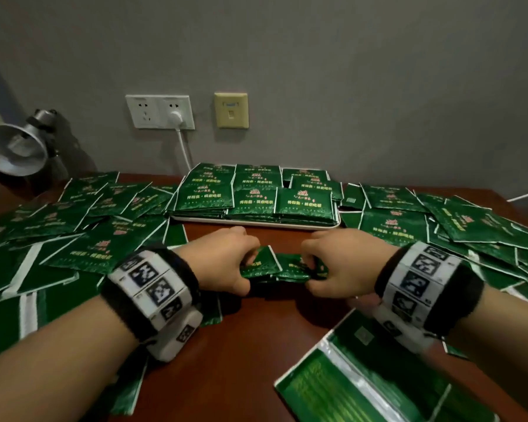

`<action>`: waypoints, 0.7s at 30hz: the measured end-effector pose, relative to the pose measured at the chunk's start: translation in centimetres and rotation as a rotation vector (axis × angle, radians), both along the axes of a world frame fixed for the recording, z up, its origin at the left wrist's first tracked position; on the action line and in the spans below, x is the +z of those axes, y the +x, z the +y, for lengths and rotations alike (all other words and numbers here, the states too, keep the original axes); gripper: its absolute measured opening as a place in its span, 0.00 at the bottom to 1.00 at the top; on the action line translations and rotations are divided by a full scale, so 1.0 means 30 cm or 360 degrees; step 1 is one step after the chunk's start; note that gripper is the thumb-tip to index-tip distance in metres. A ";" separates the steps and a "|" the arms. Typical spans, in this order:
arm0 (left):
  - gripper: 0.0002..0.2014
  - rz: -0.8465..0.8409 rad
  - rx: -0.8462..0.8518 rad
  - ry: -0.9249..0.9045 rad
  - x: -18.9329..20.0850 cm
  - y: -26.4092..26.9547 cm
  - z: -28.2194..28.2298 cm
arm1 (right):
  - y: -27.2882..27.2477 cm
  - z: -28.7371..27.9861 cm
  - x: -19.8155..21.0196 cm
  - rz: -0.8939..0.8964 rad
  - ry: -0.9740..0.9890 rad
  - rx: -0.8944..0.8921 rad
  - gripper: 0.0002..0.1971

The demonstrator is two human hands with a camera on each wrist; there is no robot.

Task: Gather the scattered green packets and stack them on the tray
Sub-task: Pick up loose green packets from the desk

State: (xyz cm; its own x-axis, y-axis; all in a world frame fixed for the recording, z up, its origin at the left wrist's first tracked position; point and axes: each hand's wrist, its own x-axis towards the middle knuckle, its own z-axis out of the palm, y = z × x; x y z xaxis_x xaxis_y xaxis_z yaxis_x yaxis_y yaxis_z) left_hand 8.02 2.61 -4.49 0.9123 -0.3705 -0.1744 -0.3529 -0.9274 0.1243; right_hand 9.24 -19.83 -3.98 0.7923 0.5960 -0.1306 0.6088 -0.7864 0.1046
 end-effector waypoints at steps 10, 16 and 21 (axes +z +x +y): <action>0.15 -0.0485 0.0139 -0.0522 0.237 0.186 0.055 | 0.179 -0.039 0.240 -0.0149 0.0691 -0.0443 0.13; 0.16 -0.0468 0.0105 -0.0498 0.207 0.423 0.031 | 0.402 -0.068 0.213 -0.0208 0.0834 -0.0581 0.13; 0.17 -0.0430 0.0116 -0.0395 0.122 0.585 0.012 | 0.565 -0.062 0.143 -0.0321 0.0733 -0.0622 0.12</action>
State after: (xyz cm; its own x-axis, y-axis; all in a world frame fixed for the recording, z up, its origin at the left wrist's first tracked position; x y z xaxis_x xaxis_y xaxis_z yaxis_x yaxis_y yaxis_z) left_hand 25.56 2.97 -0.83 0.9387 -0.3039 0.1629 -0.3380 -0.9046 0.2598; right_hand 26.19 -21.69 0.31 0.9448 0.2176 0.2448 0.2717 -0.9382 -0.2146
